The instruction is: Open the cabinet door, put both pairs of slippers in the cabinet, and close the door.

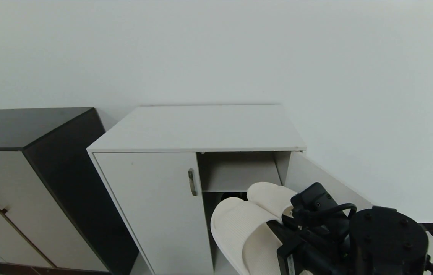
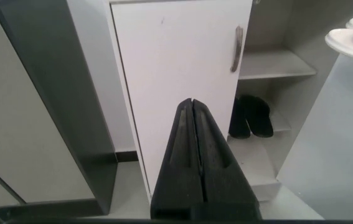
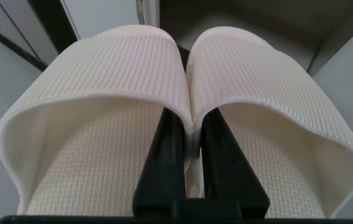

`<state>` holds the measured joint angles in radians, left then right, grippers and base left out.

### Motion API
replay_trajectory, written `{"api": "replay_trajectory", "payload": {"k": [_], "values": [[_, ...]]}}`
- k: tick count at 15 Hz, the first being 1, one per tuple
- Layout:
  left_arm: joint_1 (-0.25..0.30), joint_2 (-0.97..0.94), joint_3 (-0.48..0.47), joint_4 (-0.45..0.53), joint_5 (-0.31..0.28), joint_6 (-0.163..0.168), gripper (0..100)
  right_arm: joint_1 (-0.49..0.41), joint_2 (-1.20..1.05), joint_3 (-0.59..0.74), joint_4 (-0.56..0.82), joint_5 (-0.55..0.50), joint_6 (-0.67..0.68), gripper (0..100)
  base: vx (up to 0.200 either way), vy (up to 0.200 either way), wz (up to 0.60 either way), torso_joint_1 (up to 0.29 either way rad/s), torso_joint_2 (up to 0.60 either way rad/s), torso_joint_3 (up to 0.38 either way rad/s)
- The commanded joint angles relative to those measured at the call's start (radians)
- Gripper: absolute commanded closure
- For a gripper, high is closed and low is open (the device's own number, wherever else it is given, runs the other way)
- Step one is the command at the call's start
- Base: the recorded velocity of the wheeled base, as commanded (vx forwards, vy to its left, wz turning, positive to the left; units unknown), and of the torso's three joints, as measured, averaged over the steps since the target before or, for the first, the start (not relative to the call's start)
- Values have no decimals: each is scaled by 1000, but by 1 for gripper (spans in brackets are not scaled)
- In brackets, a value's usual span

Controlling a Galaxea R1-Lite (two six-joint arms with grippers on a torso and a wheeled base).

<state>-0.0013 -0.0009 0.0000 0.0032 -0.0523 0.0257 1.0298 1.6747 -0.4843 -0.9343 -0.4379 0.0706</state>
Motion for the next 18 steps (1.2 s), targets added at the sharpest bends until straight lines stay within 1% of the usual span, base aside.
{"api": "replay_trajectory", "payload": {"k": [1,10,18], "values": [[0,1,0,0,0,0,100,1,11,1,0,1,0,100,0,0,0,-198,515,310],[0,1,0,0,0,0,100,1,33,3,-1,1,5,100,0,0,0,-178,499,316],[0,1,0,0,-1,5,100,0,62,3,-8,1,6,100,0,0,0,-100,462,354]]}}
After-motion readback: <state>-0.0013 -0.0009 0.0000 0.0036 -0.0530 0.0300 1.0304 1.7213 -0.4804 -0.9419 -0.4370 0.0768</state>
